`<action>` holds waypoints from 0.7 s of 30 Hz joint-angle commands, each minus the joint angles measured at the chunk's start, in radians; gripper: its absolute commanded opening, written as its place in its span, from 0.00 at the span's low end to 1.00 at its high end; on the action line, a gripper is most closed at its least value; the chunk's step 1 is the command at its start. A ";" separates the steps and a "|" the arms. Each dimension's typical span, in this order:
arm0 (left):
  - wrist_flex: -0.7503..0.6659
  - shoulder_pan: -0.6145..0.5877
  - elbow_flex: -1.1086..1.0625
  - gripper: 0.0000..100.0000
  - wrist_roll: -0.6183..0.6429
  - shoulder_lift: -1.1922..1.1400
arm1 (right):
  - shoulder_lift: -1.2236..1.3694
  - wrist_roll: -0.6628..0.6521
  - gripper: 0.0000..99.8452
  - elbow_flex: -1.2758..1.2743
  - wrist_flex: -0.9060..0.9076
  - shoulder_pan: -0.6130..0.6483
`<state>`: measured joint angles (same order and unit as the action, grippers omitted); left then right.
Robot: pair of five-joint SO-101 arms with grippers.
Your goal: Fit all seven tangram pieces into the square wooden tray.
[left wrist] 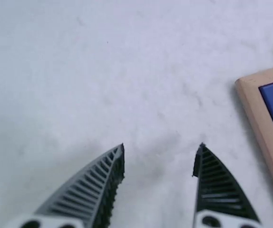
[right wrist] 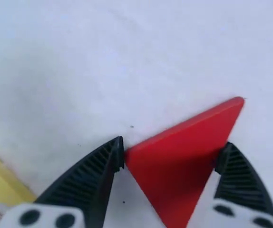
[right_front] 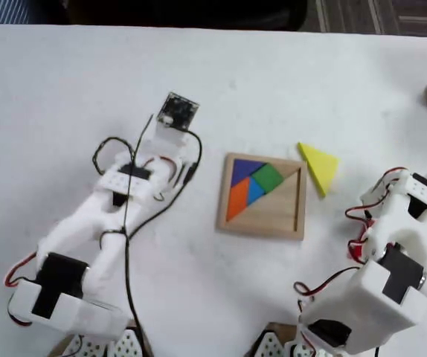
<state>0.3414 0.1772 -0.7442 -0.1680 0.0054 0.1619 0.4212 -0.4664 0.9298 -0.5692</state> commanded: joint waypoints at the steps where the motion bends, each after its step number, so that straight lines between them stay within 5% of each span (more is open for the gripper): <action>1: -0.017 -0.013 0.041 0.24 -0.012 0.004 | -0.013 -0.035 0.17 0.043 0.010 0.012; 11: -0.017 -0.022 0.041 0.24 -0.012 0.005 | -0.007 -0.081 0.16 0.072 0.013 0.067; 21: -0.017 -0.022 0.041 0.24 -0.012 0.005 | -0.041 -0.583 0.16 0.089 0.016 0.226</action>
<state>0.3414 0.1665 -0.7442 -0.1680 0.0054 0.1665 -0.0084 -0.4266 0.9344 -0.3713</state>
